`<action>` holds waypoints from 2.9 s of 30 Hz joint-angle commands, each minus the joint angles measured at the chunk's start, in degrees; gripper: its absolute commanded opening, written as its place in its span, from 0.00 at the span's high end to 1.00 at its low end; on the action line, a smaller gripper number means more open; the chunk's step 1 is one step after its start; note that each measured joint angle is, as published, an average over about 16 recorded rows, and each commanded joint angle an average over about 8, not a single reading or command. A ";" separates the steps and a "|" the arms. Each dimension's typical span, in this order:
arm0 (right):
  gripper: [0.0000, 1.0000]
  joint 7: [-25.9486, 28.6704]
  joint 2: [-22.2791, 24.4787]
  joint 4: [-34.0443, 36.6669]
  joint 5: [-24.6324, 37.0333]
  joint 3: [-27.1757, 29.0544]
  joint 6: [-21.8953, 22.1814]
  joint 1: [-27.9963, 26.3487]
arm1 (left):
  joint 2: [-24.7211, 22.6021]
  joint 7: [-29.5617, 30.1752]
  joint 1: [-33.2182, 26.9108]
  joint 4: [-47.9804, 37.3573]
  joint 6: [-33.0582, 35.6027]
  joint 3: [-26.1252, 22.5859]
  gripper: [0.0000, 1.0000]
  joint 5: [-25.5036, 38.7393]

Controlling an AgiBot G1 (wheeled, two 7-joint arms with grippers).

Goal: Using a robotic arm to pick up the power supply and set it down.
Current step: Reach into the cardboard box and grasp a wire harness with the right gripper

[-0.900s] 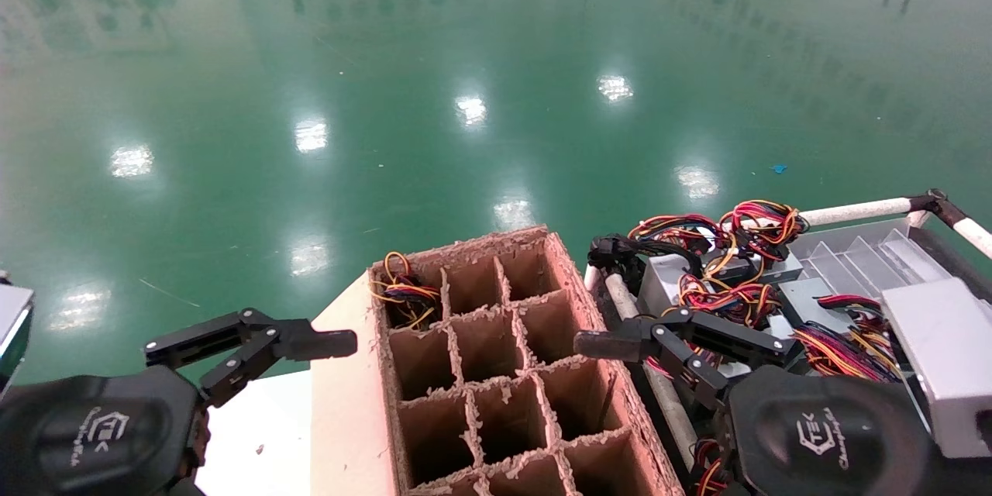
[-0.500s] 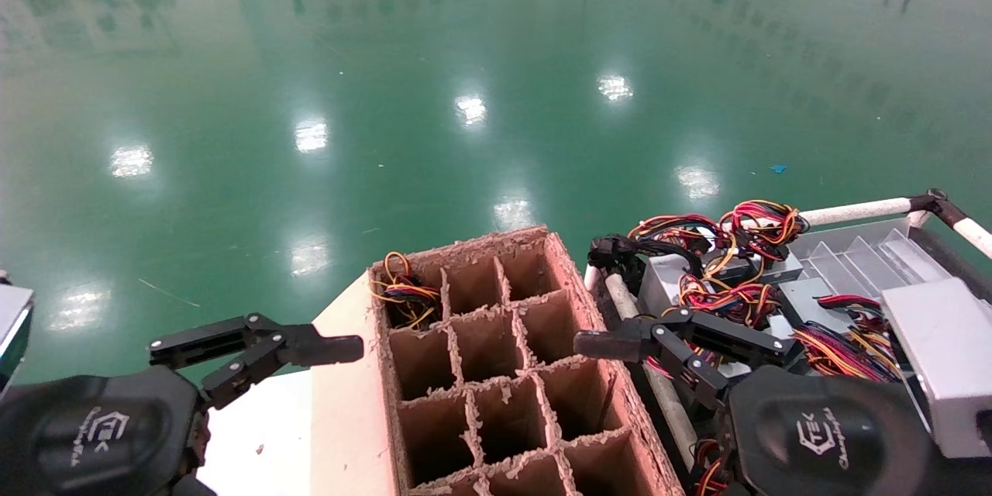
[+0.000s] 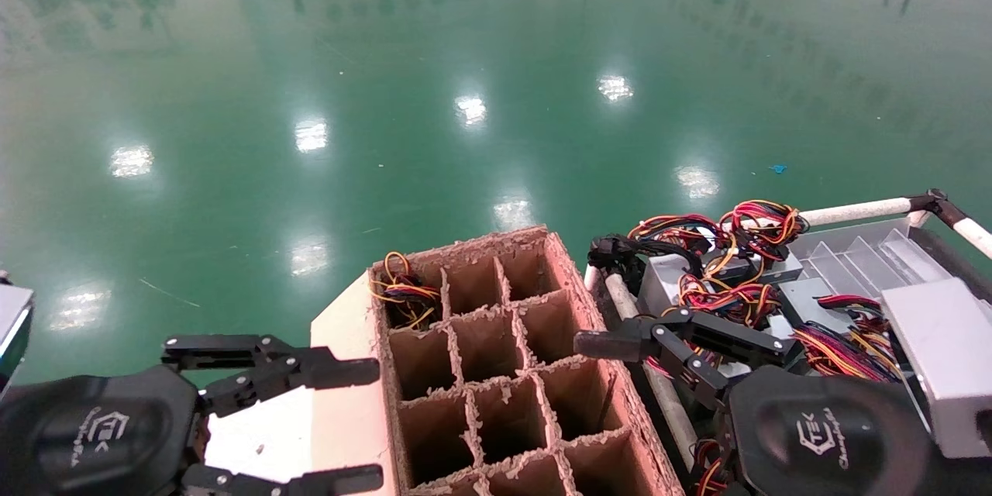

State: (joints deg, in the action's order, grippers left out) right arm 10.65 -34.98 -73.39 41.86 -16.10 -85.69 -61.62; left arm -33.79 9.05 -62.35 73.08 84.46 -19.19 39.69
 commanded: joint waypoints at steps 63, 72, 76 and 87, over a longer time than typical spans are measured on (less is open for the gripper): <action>1.00 -24.06 -43.36 45.84 31.17 -29.93 37.52 -26.84 | 0.02 -0.04 -0.04 -0.04 0.00 -0.08 0.00 -0.04; 1.00 -23.86 -43.43 45.51 26.19 -35.34 40.29 -26.93 | 0.02 -0.05 -0.04 -0.04 -0.01 -0.09 0.00 -0.05; 1.00 -23.73 -43.44 45.67 23.93 -37.58 41.25 -27.02 | 0.02 -0.05 -0.04 -0.04 -0.01 -0.09 0.00 -0.05; 1.00 -24.13 -43.43 46.51 18.72 -43.06 43.58 -27.30 | 0.03 -0.06 -0.04 -0.04 -0.02 -0.11 0.00 -0.06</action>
State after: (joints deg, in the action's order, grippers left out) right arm -13.39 -78.41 -26.81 60.59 -59.10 -42.23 -88.89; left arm -33.77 8.99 -62.39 73.05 84.44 -19.30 39.63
